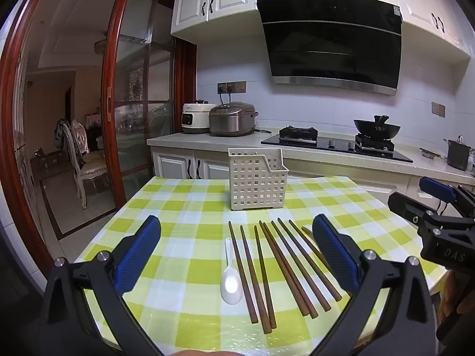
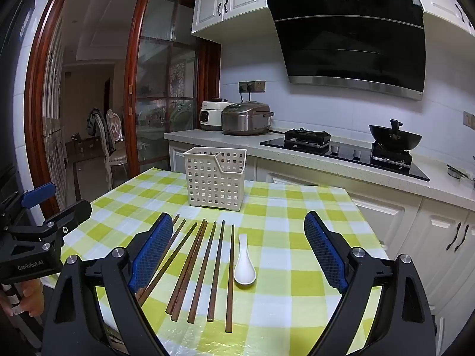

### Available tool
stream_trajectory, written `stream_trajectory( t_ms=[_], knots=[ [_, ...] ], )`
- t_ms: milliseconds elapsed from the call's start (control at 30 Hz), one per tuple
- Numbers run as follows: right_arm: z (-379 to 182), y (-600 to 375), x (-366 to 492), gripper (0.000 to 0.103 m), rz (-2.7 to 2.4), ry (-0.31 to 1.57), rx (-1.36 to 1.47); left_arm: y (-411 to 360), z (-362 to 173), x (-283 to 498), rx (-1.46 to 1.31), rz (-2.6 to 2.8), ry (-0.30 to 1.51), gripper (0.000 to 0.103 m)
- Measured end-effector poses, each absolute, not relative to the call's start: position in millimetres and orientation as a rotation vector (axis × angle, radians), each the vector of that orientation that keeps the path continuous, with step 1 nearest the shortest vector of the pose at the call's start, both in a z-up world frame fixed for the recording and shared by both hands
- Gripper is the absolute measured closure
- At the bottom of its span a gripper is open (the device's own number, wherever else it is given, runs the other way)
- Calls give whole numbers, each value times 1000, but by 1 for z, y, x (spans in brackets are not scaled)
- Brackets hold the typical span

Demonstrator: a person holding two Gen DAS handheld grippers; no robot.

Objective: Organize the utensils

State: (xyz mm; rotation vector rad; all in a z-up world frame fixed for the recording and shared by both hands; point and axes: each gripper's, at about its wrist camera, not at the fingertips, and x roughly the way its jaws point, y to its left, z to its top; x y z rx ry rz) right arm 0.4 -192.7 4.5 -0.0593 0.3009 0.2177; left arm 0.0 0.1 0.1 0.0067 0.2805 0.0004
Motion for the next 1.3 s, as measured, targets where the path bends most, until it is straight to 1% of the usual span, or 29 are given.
stream_trajectory(
  t_ms=[1300],
  knots=[
    [0,-195,1,18,218,309,-52,0,0,1,8,0,287,4]
  ],
)
